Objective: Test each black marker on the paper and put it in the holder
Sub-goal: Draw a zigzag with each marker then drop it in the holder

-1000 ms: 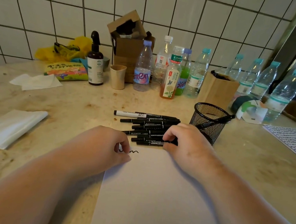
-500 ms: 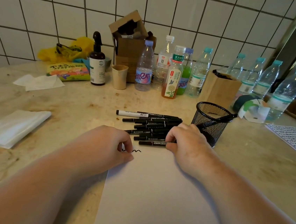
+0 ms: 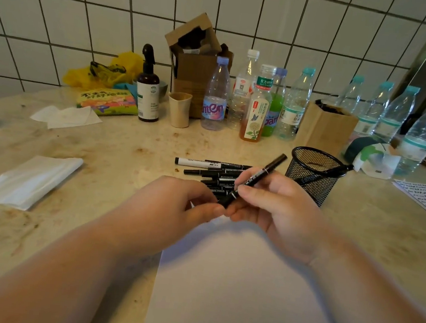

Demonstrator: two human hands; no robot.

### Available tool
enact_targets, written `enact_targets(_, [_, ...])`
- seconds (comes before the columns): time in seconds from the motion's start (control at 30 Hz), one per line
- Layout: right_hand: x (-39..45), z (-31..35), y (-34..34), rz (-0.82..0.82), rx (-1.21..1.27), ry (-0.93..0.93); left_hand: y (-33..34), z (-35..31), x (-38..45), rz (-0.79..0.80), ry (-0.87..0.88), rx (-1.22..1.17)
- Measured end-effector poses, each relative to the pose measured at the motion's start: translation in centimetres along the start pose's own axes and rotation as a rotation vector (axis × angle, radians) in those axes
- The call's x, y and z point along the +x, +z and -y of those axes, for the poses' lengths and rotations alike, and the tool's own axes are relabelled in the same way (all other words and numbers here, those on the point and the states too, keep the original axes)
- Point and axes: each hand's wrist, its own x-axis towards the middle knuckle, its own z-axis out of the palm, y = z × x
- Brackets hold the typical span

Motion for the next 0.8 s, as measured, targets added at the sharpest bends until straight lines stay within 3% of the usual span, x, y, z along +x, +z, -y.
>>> enact_targets(0.2, [0.2,-0.1,0.0,-0.023,-0.029,-0.049,0.1,-0.1,-0.1,-0.072,0.069,-0.02])
enact_targets(0.37, [0.3,0.2,0.1,-0.028,0.015,-0.027,0.0,-0.3,-0.3,-0.023,0.034,-0.044])
enact_targets(0.47, [0.2,0.4,0.0,-0.004,0.004,-0.041,-0.3,-0.5,-0.3,0.027,-0.033,-0.176])
enact_targets(0.7, [-0.4,1.1,-0.2,0.062,0.02,-0.156,-2.6,-0.4,-0.8,0.348,-0.007,-0.639])
enact_targets(0.8, [-0.3,1.8,-1.7,-0.023,0.123,-0.208,-3.7,0.9,-0.7,0.325,-0.131,-0.795])
